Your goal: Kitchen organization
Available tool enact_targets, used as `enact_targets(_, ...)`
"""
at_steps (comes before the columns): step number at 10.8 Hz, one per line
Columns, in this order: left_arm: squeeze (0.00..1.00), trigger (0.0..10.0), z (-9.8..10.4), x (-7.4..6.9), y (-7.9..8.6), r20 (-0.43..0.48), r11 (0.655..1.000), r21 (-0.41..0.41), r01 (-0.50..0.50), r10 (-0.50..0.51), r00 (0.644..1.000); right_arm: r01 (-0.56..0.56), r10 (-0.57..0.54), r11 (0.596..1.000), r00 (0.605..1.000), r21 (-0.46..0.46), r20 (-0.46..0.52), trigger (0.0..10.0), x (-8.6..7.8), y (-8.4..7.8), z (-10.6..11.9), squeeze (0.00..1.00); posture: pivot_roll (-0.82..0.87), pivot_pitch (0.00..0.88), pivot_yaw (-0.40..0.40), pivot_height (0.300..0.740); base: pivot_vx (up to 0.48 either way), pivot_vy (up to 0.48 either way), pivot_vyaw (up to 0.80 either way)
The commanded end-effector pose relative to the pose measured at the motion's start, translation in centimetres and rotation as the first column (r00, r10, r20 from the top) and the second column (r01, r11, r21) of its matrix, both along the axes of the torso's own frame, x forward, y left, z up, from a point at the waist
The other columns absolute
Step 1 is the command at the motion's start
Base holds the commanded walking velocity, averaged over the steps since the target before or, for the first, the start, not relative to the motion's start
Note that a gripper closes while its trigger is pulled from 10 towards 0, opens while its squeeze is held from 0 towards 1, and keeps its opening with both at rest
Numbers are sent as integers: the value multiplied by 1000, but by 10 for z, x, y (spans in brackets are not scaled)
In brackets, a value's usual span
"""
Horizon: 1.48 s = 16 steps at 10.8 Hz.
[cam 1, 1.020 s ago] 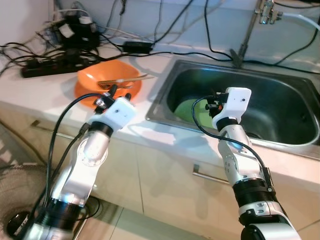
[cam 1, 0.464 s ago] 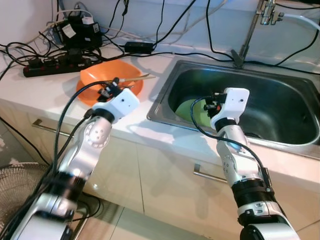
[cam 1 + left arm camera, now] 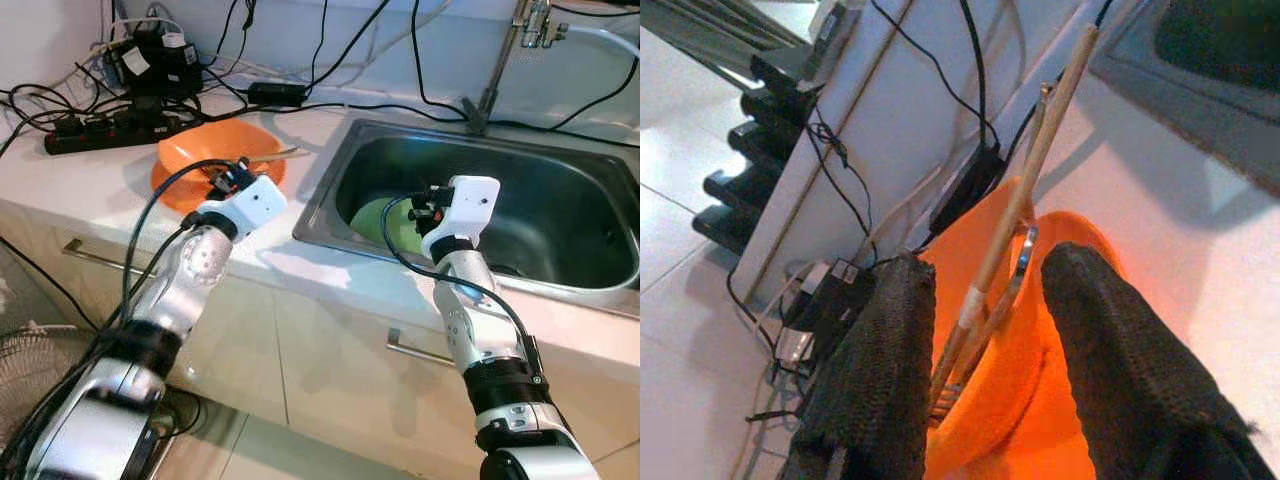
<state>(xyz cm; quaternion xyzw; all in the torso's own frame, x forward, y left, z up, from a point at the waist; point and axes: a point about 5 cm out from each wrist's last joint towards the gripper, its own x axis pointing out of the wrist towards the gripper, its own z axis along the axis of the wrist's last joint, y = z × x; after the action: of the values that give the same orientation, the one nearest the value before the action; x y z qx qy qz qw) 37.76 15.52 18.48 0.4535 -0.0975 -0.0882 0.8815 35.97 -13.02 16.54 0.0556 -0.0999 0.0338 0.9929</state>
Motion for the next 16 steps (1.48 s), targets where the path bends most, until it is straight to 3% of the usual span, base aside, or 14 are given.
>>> enact_targets(1, 0, 10000, 4, 4, -6, 14, 1000, 23, 12, -12, 1000, 8, -8, 1000, 1000, 2, -2, 10000, 0, -1, 0, 0, 225, 37, 8, 740, 0, 0, 0)
enact_targets(7, 0, 10000, 6, 22, -8, 4, 994, 105, -36, 36, 999, 10, -10, 1000, 1000, -4, -8, 10000, 0, -1, -2, 0, 213, 29, 7, 740, 0, 0, 0)
enact_targets(8, 0, 2392, 6, 23, -6, 3, 994, 104, -40, 40, 999, 11, -11, 1000, 1000, -4, -8, 10000, 0, -2, -2, 0, 213, 27, 7, 740, 0, 0, 0)
enact_targets(9, 0, 0, 8, 24, -5, 7, 994, 102, -45, 44, 999, 12, -12, 1000, 1000, -5, -8, 10000, 1, -2, -2, 0, 219, 27, 4, 740, 0, 0, 0)
enact_targets(16, 0, 0, 33, 24, 1, 30, 1000, 28, 4, -5, 1000, 8, -8, 1000, 1000, -2, -11, 10000, 2, 0, -2, 0, 233, 26, 0, 740, 0, 0, 0)
